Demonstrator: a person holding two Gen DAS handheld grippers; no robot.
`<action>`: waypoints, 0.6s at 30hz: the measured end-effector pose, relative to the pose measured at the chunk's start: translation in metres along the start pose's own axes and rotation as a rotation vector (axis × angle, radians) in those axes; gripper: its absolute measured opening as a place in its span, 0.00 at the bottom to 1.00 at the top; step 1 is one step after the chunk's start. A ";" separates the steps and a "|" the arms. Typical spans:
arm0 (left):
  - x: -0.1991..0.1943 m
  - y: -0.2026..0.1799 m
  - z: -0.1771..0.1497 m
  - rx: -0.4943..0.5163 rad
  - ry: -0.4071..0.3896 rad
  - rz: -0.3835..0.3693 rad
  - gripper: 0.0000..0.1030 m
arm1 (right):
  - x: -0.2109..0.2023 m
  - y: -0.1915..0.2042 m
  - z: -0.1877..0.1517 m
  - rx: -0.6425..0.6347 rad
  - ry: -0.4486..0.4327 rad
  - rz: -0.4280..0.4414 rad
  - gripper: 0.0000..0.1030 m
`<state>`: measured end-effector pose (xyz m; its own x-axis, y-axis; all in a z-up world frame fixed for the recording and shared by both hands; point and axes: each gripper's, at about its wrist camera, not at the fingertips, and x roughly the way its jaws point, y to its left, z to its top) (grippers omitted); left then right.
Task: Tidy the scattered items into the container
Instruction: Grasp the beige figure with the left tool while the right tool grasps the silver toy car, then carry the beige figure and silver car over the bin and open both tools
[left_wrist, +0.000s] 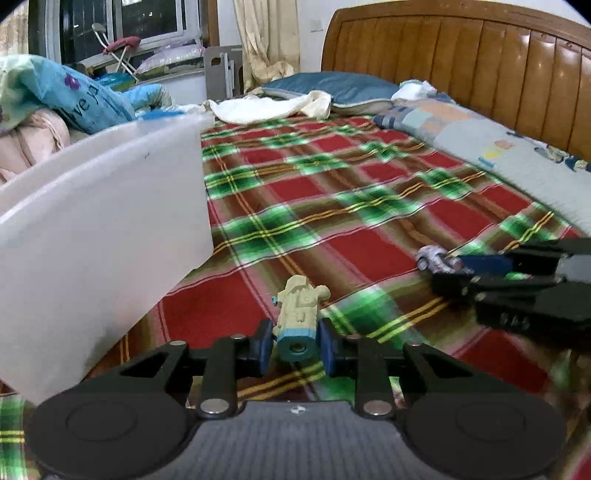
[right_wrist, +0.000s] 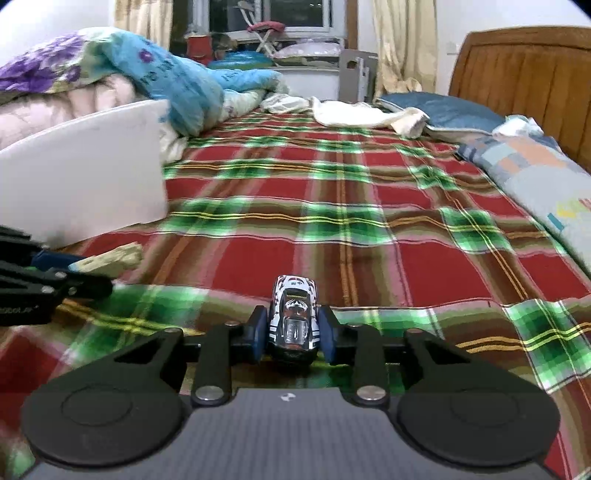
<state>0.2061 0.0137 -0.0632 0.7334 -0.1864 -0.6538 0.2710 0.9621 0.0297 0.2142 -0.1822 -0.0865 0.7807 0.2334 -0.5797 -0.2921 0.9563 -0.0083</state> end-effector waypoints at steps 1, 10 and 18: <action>-0.006 -0.002 0.002 -0.004 -0.006 -0.001 0.29 | -0.005 0.004 0.001 -0.007 -0.005 0.003 0.32; -0.068 0.002 0.021 -0.016 -0.106 0.059 0.24 | -0.054 0.041 0.032 -0.064 -0.077 0.033 0.32; -0.120 0.038 0.041 -0.084 -0.201 0.117 0.24 | -0.084 0.080 0.079 -0.115 -0.179 0.064 0.32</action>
<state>0.1539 0.0644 0.0469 0.8685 -0.1005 -0.4854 0.1301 0.9911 0.0275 0.1685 -0.1115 0.0258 0.8410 0.3302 -0.4287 -0.3973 0.9146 -0.0749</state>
